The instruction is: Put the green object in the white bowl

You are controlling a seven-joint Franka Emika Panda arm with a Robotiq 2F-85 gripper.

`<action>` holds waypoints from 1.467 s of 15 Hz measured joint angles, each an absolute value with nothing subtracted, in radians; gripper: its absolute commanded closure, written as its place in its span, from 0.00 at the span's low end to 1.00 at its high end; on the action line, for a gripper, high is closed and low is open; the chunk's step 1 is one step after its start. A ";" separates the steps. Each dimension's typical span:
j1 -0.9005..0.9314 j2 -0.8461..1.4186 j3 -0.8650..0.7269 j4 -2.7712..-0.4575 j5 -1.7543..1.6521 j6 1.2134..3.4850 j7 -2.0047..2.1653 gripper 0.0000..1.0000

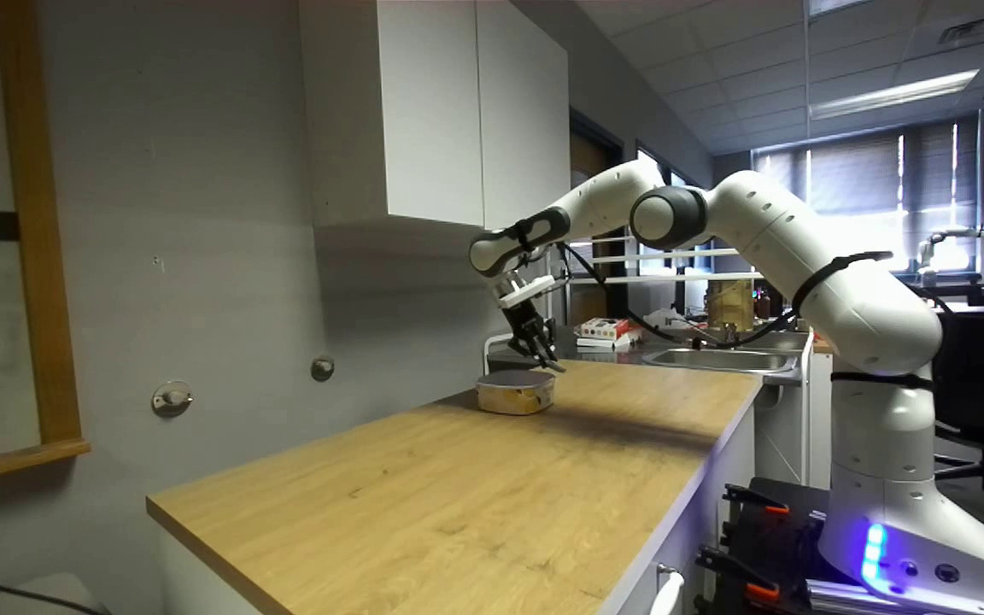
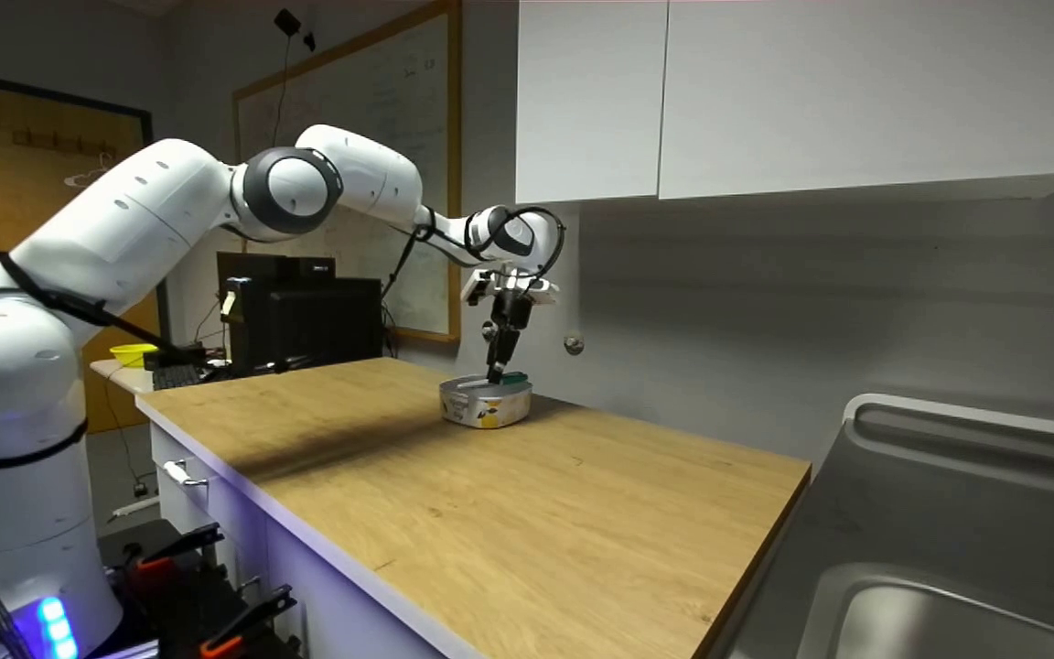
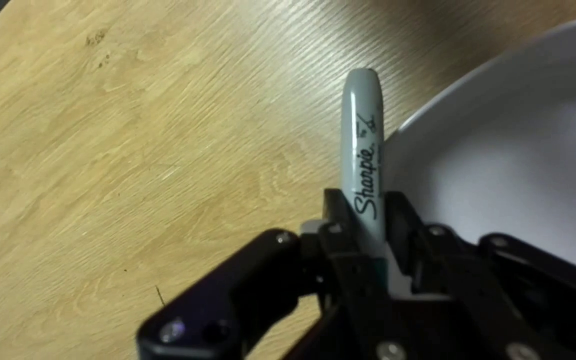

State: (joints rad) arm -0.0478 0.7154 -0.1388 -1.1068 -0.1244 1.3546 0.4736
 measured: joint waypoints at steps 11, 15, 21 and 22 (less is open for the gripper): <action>0.055 0.739 -0.118 -1.103 -0.124 1.320 0.473 0.43; 0.061 0.747 -0.118 -1.102 -0.124 1.307 0.473 0.15; 0.054 0.741 -0.119 -1.099 -0.123 1.292 0.472 0.00; 0.052 0.736 -0.119 -1.100 -0.120 1.293 0.472 0.00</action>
